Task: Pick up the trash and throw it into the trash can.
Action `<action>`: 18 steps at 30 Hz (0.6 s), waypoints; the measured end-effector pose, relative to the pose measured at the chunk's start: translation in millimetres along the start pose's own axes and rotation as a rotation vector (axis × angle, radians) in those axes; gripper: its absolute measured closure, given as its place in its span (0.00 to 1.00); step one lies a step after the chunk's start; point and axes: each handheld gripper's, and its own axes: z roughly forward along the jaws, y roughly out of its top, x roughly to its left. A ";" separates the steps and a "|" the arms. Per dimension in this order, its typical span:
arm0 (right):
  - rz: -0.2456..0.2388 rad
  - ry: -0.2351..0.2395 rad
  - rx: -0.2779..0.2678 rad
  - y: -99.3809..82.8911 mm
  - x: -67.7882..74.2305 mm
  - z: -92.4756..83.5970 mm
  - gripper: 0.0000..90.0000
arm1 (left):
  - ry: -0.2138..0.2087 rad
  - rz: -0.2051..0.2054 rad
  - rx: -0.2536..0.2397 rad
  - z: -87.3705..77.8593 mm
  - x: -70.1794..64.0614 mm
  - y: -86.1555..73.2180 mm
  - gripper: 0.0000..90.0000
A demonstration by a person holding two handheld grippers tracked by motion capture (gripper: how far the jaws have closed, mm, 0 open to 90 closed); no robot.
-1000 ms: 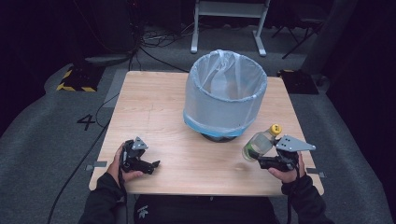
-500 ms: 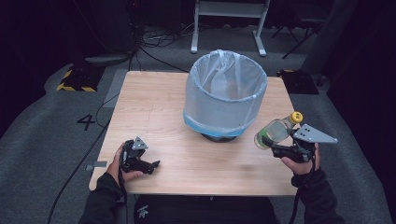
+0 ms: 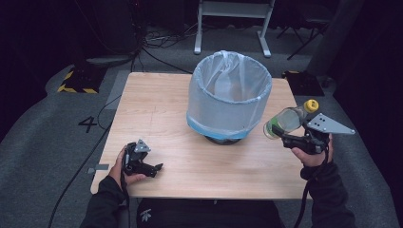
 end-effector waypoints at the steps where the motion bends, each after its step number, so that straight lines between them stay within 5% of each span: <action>1: -0.003 -0.004 -0.004 2.4 -0.3 0.4 0.31 | 0.000 0.000 0.000 0.0 0.0 0.0 0.00; 18: -0.026 -0.028 -0.074 43.6 -4.6 -3.0 0.31 | 0.000 0.000 0.000 0.0 0.0 0.0 0.00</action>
